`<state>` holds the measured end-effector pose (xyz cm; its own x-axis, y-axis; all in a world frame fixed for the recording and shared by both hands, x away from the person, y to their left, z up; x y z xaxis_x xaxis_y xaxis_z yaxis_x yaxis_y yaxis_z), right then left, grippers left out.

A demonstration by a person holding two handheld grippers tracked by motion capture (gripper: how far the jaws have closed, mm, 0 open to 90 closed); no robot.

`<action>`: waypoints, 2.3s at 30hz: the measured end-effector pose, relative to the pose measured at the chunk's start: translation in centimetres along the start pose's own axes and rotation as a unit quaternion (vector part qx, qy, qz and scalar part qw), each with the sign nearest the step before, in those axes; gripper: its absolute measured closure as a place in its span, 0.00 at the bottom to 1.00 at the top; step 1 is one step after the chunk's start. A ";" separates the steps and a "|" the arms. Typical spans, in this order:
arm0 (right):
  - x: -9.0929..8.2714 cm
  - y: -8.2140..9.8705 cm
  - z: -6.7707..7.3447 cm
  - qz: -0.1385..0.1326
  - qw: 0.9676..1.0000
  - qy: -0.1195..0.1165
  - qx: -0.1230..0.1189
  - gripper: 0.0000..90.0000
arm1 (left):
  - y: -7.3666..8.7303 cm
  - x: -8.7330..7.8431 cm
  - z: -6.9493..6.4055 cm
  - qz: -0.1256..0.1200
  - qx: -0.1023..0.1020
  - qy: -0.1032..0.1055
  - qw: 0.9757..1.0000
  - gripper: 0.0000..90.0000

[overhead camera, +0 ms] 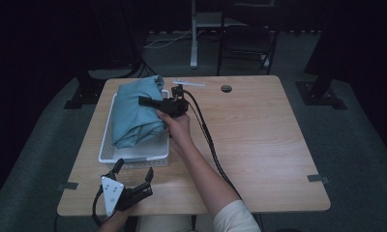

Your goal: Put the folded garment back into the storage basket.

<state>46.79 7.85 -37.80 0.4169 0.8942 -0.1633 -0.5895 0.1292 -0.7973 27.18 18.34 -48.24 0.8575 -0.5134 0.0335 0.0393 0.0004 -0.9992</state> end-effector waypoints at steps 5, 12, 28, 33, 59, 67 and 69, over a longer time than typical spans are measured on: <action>0.2 0.2 -0.4 0.002 1.000 0.005 0.010 0.75 | 0.0 0.0 0.0 0.000 0.000 0.000 1.000 0.04; 0.7 0.7 -0.6 0.013 1.000 0.015 0.011 0.75 | 0.0 0.0 0.0 0.000 0.000 0.002 1.000 0.04; 2.4 2.9 -1.0 0.075 0.995 0.063 -0.009 0.75 | 0.0 0.0 0.0 0.000 0.000 0.003 1.000 0.04; 3.4 3.7 -1.0 0.098 0.992 0.075 -0.013 0.75 | 0.0 0.0 0.0 -0.001 0.000 0.003 1.000 0.04; 5.6 5.7 -0.2 0.222 0.940 0.204 -0.157 0.40 | 0.0 0.0 0.0 -0.003 -0.001 0.003 1.000 0.04; 5.5 6.4 0.0 0.255 0.901 0.261 -0.234 0.40 | 0.0 -0.1 0.0 -0.002 0.000 0.000 1.000 0.04; 5.3 6.5 -0.2 0.261 0.900 0.261 -0.231 0.39 | 0.0 -0.1 0.0 -0.002 0.000 0.001 1.000 0.04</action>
<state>45.37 13.32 -43.96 0.5054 0.4432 -0.7404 -0.4988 -0.5502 -0.6697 27.12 18.36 -48.22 0.8567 -0.5144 0.0381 0.0430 -0.0025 -0.9991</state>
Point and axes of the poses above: each handheld gripper's, and its own axes: x roughly forward along the jaws, y roughly out of its underside, z roughly to its left, the point moved 6 cm from there along x, roughly forward along the jaws, and after that the axes turned 14 degrees about y, right-handed, at the moved point
